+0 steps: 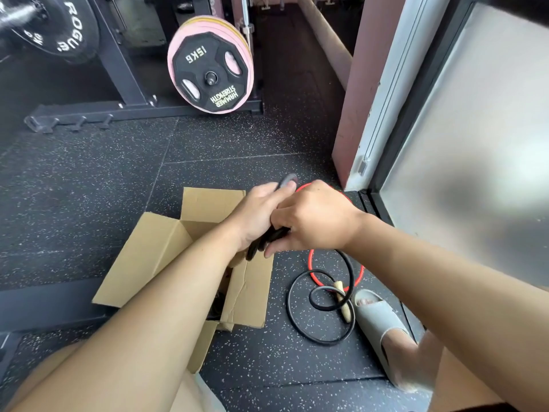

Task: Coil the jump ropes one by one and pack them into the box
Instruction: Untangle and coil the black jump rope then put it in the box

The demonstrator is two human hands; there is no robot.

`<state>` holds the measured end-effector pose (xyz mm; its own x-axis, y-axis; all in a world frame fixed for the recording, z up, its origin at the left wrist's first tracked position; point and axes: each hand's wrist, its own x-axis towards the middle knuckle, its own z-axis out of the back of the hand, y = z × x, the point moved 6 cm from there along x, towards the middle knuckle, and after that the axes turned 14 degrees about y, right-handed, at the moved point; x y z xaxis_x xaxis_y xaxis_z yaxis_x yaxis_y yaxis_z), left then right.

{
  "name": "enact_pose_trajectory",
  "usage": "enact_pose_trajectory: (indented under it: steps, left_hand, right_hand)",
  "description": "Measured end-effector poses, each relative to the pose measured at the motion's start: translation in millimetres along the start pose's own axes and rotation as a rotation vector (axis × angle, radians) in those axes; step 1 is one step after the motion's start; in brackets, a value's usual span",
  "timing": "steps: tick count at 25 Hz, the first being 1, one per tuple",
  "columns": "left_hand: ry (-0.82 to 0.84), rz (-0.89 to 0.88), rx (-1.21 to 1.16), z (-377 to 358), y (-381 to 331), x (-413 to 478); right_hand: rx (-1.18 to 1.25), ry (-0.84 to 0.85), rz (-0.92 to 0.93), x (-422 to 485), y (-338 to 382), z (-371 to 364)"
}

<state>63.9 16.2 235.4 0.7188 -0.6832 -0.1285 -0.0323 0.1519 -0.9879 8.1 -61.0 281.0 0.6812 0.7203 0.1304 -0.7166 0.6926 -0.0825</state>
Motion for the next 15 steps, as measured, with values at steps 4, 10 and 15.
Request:
enact_pose_trajectory:
  steps: [4,10,15]
  left_hand:
    - [0.194,0.171,-0.339,-25.8,0.0,-6.6]
    - [0.438,0.132,0.002,-37.1,-10.4,-16.5]
    - [0.431,0.169,-0.064,-32.0,-12.4,-14.3]
  right_hand:
    - [0.148,-0.178,0.057,-7.4,-3.0,16.1]
    - [0.492,-0.13,-0.207,-11.4,-38.2,11.8]
    - [1.019,0.243,-0.165,0.3,-39.9,-15.4]
